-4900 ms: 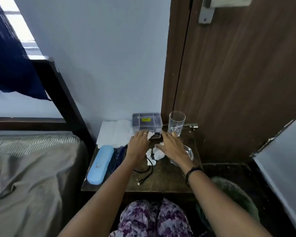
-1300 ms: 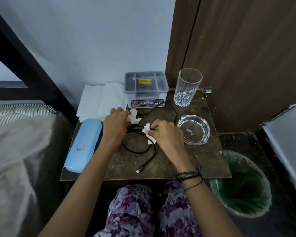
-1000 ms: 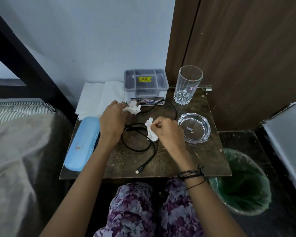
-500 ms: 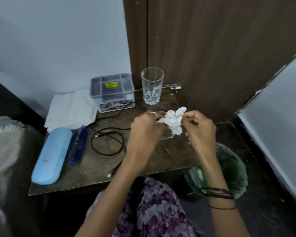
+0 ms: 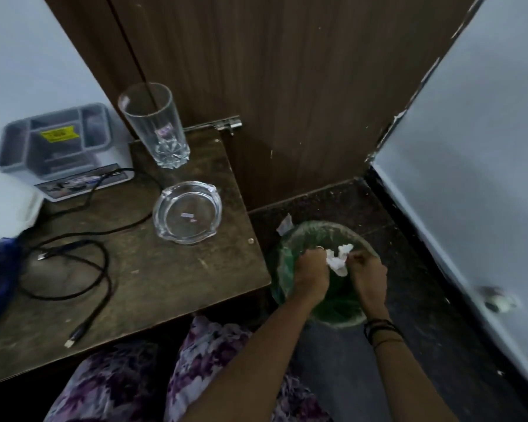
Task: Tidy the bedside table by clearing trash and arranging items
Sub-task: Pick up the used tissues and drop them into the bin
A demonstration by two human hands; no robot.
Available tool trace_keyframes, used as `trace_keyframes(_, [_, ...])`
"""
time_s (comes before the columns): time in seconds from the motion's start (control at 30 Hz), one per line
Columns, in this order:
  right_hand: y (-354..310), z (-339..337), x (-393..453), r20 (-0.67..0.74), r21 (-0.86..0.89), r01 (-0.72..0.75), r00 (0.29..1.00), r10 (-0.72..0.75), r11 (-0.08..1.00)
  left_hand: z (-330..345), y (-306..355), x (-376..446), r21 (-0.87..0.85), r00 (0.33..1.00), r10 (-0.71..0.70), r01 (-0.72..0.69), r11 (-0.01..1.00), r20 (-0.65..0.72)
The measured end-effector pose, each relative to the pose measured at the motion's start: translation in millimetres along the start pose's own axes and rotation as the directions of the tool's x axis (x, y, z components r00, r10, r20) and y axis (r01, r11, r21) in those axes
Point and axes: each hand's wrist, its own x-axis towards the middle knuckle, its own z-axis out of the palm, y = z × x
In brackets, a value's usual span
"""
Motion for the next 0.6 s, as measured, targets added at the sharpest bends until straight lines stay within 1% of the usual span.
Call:
trace_keyframes(0.07, [9.7, 4.0, 7.0, 0.041, -0.066, -0.057, 0.997, 0.059, 0.996, 13.8, -10.4, 15.8, -0.044, 0.998, 0.008, -0.005, 0.999, 0.069])
trace_keyframes(0.13, [15.4, 4.7, 10.9, 0.053, -0.101, -0.073, 0.995, 0.078, 0.992, 22.8, -18.3, 25.3, -0.067, 0.996, 0.021, -0.015, 0.998, 0.092])
trace_keyframes(0.17, [16.8, 4.4, 12.4, 0.052, -0.105, -0.069, 0.996, 0.075, 0.992, 27.2, -20.9, 28.3, -0.052, 0.995, 0.018, -0.013, 0.999, 0.095])
trace_keyframes(0.23, [18.8, 5.4, 13.2, 0.055, -0.092, -0.067, 0.996, 0.072, 0.994, 31.9, -20.6, 26.5, -0.033, 0.993, 0.01, -0.007, 0.999, 0.117])
trace_keyframes(0.3, [17.3, 7.4, 10.4, 0.071, -0.064, -0.062, 0.995, 0.066, 0.996, 33.9, -17.6, 19.5, -0.062, 0.993, 0.005, 0.002, 0.998, 0.117])
trace_keyframes(0.37, [11.2, 8.3, 5.4, 0.075, -0.005, -0.018, 0.997, 0.018, 1.0, 30.8, -12.8, 8.8, -0.112, 0.995, 0.003, 0.008, 0.994, 0.096])
trace_keyframes(0.47, [-10.3, 5.9, -7.1, 0.07, 0.133, 0.093, 0.992, -0.103, 0.987, 14.3, -3.6, -13.0, -0.209, 1.0, 0.003, -0.002, 0.978, 0.003])
trace_keyframes(0.53, [-32.2, 1.1, -20.8, 0.054, 0.226, 0.173, 0.98, -0.19, 0.959, -5.2, 0.1, -31.3, -0.27, 0.994, 0.015, -0.044, 0.962, -0.106])
trace_keyframes(0.6, [-59.5, -5.4, -38.1, 0.014, 0.307, 0.262, 0.96, -0.28, 0.915, -30.4, 0.1, -51.3, -0.306, 0.97, 0.029, -0.104, 0.946, -0.241])
